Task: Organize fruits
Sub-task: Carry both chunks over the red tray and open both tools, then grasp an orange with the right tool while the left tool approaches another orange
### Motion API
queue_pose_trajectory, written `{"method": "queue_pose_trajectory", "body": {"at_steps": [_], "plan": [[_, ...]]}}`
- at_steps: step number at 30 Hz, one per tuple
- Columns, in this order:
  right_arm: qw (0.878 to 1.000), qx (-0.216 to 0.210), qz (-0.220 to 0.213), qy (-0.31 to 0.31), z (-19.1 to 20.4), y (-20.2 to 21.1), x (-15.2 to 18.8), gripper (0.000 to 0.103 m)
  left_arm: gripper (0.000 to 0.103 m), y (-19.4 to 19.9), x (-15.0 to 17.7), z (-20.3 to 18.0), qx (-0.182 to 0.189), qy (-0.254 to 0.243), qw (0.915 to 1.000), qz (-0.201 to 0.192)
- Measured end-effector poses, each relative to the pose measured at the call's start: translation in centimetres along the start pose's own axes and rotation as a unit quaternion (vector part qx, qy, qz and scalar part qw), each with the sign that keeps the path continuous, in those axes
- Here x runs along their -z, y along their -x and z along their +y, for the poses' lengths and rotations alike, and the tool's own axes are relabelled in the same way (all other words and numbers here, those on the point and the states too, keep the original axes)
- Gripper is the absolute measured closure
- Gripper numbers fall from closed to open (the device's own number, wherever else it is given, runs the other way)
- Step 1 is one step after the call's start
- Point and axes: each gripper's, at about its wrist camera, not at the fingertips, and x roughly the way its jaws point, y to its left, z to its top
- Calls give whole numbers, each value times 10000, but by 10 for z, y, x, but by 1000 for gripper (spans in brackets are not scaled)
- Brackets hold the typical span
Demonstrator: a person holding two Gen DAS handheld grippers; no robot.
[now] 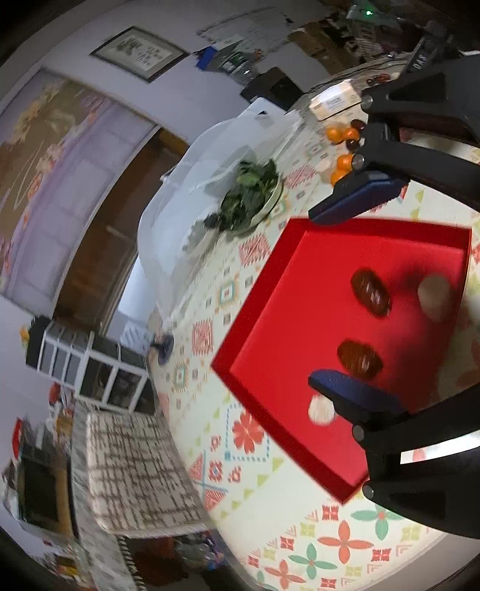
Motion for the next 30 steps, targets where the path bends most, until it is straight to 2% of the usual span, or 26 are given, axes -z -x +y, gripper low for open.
{"method": "queue_pose_trajectory", "body": {"at_steps": [8, 12, 16, 23, 26, 30], "plan": [[9924, 633, -439, -962, -110, 62, 19, 38, 23, -25, 20, -69, 288, -664, 9966, 386], [9855, 894, -667, -1280, -151, 92, 28, 37, 23, -40, 33, -102, 421, -958, 9926, 621], [9802, 1138, -705, -1457, -183, 110, 38, 35, 23, -55, 46, -126, 501, -1130, 9889, 820], [9845, 1301, -181, -1164, -191, 92, 55, 35, 23, -77, 62, -149, 474, -1278, 9847, 1088], [9858, 1323, -89, -1027, -190, 86, 60, 35, 23, -84, 64, -152, 392, -1298, 9841, 1151], [9862, 1321, -56, -999, -195, 80, 50, 35, 23, -92, 65, -153, 343, -1282, 9838, 1207]]}}
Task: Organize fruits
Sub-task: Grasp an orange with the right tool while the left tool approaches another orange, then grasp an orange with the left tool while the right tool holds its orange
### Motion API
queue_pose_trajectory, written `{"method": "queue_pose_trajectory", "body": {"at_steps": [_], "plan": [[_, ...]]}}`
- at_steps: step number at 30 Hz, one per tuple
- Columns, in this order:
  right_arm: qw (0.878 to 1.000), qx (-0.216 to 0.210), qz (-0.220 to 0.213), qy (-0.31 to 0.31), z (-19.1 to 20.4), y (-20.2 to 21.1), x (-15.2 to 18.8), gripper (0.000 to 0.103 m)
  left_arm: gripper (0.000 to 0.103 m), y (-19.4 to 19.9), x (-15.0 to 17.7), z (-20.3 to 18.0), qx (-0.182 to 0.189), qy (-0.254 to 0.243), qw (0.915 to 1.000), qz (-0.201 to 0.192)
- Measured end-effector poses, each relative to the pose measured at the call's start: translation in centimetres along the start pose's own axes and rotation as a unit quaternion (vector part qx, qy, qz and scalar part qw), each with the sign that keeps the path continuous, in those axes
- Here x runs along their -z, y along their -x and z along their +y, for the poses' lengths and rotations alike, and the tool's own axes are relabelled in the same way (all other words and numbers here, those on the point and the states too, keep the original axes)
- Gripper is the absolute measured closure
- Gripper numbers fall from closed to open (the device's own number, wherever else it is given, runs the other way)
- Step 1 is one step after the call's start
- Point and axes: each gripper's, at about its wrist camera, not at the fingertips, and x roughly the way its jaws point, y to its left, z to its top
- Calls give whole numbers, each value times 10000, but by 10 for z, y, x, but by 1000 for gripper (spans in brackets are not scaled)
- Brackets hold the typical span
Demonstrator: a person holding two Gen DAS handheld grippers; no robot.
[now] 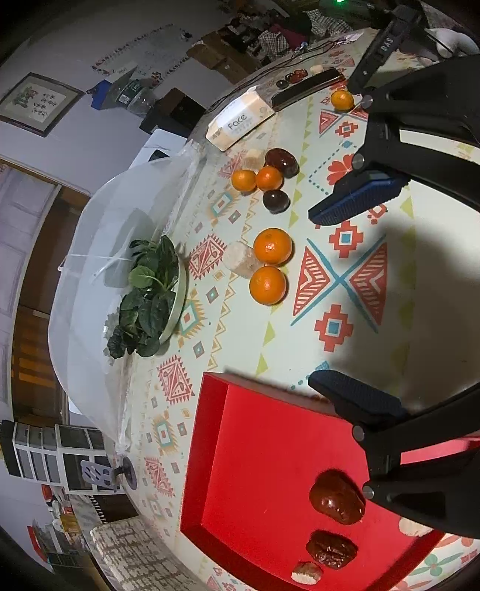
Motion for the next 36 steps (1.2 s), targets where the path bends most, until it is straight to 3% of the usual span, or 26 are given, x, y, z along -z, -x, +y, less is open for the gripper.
{"method": "queue_pose_trajectory", "body": {"at_steps": [8, 10, 12, 14, 21, 25, 29, 34, 36], "plan": [[9992, 130, 308, 233, 11, -31, -20, 35, 23, -16, 0, -3, -77, -126, 9997, 179], [9989, 167, 335, 278, 13, -33, -22, 44, 23, -21, -3, -5, -97, -189, 9995, 216], [9984, 251, 356, 360, 15, -35, -23, 62, 23, -26, -8, -7, -119, -262, 9993, 245], [9979, 312, 363, 428, 17, -36, -23, 66, 23, -35, -13, -13, -130, -403, 9987, 282], [9982, 201, 337, 443, 20, -31, -24, 66, 23, -67, -27, -22, -160, -734, 9964, 401], [9983, 52, 262, 509, 29, -23, -26, 66, 32, -72, -33, -18, -90, -874, 9952, 426], [9980, -118, 268, 561, 38, -22, -27, 66, 32, -82, -39, -15, -53, -1091, 9919, 645], [9971, -391, 379, 530, 49, -29, -25, 66, 31, -91, -44, -25, 543, -1188, 9884, 770], [9967, -476, 415, 515, 53, -31, -23, 66, 29, -92, -37, -35, 582, -1401, 9852, 797]]}}
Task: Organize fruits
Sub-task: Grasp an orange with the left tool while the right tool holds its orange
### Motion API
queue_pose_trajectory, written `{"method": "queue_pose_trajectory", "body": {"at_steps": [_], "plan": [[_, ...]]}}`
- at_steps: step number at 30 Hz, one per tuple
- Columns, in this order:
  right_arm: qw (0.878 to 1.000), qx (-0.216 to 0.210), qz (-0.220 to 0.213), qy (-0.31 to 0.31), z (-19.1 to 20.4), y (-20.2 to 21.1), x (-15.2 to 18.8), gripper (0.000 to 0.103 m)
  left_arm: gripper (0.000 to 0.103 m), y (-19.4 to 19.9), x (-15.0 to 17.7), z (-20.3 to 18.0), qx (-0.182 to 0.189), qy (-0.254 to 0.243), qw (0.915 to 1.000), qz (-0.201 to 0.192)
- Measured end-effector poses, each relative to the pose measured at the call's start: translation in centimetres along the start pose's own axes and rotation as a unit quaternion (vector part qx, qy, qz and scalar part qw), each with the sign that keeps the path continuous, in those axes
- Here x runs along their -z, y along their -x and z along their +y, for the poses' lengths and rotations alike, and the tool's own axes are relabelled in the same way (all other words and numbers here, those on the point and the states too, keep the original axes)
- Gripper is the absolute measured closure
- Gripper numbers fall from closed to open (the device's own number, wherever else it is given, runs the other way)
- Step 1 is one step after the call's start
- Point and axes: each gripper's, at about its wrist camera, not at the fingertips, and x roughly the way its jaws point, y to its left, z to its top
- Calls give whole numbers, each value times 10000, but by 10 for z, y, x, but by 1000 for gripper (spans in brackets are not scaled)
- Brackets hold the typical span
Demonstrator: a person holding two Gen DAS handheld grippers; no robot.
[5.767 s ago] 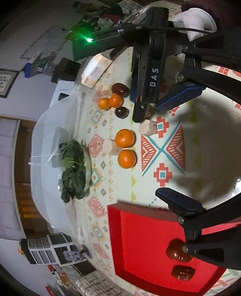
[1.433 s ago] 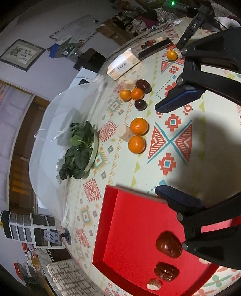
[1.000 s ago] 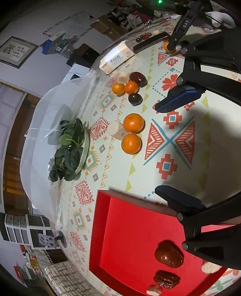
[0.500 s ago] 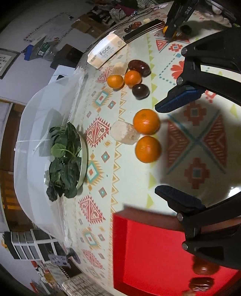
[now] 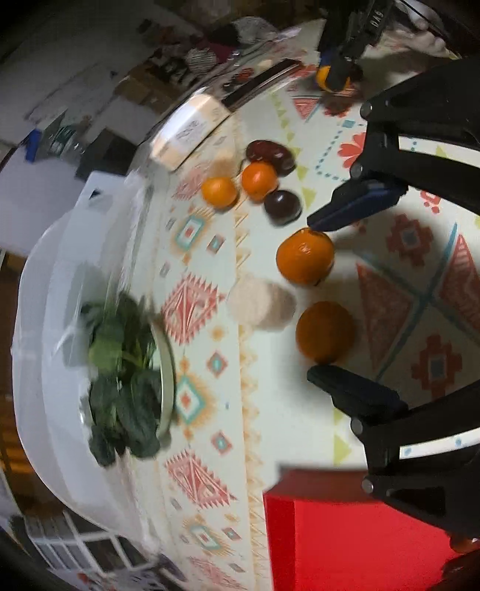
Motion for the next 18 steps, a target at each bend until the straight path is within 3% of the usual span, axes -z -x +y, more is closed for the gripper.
{"method": "queue_pose_trajectory", "body": {"at_steps": [6, 15, 18], "plan": [[9999, -151, 54, 57, 11, -5, 0, 66, 29, 8, 19, -24, 416, -397, 9981, 199], [9996, -249, 127, 75, 16, -11, 3, 66, 29, -1, 10, -24, -482, -566, 9972, -31], [9995, -276, 129, 62, 17, -11, 3, 66, 29, -10, 7, -24, -444, -545, 9975, 18]]}}
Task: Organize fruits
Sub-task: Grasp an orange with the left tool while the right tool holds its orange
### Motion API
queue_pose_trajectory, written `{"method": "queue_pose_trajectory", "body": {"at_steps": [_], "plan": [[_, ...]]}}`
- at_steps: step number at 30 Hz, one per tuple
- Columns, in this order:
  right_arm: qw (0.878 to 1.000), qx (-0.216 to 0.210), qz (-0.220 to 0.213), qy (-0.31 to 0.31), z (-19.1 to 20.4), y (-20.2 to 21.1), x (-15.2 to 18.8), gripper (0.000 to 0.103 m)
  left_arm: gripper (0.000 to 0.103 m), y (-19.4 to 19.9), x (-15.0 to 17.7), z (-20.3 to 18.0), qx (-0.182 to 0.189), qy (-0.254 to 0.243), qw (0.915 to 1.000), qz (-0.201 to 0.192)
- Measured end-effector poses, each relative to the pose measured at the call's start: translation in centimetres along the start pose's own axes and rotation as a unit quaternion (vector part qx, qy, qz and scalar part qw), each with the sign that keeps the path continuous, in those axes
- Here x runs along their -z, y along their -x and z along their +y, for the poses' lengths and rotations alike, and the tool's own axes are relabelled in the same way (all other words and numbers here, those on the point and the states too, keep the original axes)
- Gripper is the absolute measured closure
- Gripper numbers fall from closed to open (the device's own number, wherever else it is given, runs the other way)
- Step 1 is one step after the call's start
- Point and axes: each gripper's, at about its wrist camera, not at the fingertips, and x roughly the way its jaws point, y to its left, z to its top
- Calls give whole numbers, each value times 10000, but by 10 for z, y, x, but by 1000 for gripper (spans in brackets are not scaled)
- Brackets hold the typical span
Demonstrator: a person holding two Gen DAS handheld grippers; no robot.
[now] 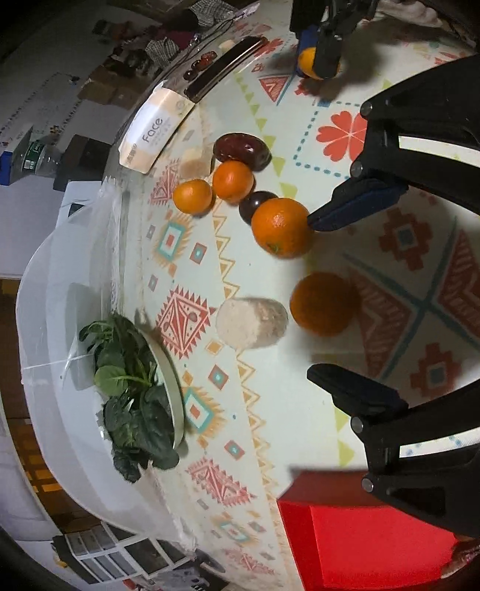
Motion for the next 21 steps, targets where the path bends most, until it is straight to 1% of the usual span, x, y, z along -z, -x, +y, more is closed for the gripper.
{"method": "queue_pose_trajectory", "body": {"at_steps": [2, 3, 4, 5, 7, 9, 14, 18, 21], "plan": [[10000, -23, 11, -12, 1, -1, 0, 66, 36, -4, 0, -2, 16, -26, 10000, 13], [10000, -38, 22, -12, 2, -2, 0, 66, 51, -5, 0, -3, 44, -27, 10000, 20], [10000, -46, 29, -4, 3, -2, 1, 66, 68, -5, 0, -3, -73, -23, 10000, 17], [10000, -55, 37, 13, 5, -2, 1, 66, 70, -5, 0, -3, -141, -5, 9999, 12], [10000, -67, 48, 56, 10, -3, 2, 66, 70, -2, 1, 2, -32, 180, 9998, 12], [9999, -85, 53, 101, 15, -3, 1, 66, 70, 4, 3, 6, -77, 282, 9996, -56], [9996, -174, 49, 218, 33, -1, 0, 66, 70, 36, 13, 21, 79, 709, 9968, -364], [9984, -313, 47, 478, 65, -2, -4, 66, 70, 71, 23, 46, 143, 1112, 9912, -701], [9961, -486, 74, 739, 99, -8, -8, 66, 70, 95, 32, 74, 71, 1443, 9854, -899]]}}
